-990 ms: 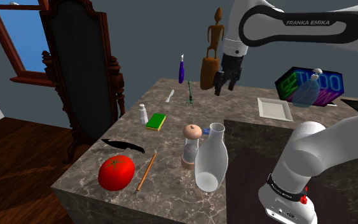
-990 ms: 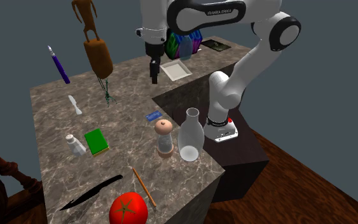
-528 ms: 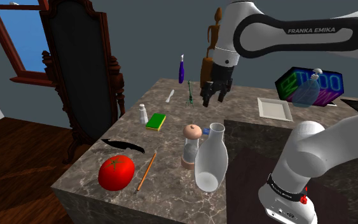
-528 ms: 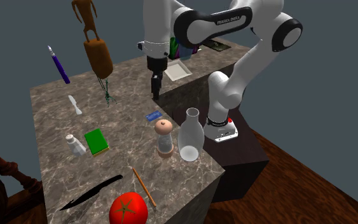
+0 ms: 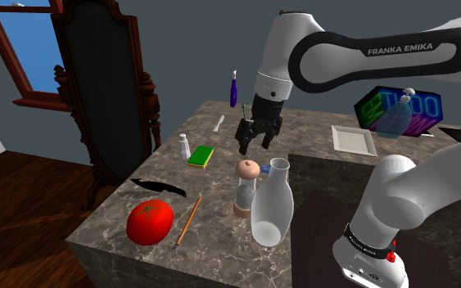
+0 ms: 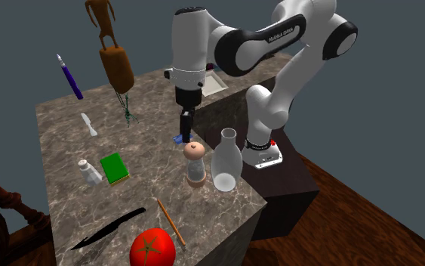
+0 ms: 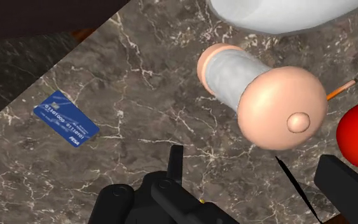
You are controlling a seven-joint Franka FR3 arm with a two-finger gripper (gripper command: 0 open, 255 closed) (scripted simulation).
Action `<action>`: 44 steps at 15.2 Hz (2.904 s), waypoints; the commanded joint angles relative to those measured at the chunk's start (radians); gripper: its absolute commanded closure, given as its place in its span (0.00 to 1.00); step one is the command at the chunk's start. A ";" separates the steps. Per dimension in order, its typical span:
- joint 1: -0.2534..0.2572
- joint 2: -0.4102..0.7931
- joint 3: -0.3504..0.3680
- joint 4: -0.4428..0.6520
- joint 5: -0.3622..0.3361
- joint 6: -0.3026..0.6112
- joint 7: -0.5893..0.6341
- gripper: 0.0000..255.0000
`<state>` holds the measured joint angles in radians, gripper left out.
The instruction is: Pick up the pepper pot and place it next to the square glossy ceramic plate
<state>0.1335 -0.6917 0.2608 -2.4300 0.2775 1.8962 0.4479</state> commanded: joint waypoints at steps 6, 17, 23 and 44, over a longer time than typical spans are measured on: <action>0.022 0.045 0.057 -0.023 0.047 0.093 0.045 0.00; 0.024 0.062 0.071 -0.057 0.055 0.145 0.044 0.00; 0.024 0.062 0.071 -0.057 0.055 0.145 0.044 1.00; 0.008 0.062 0.035 0.168 0.015 -0.079 0.075 1.00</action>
<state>0.1422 -0.6301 0.2988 -2.2765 0.2952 1.8321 0.5218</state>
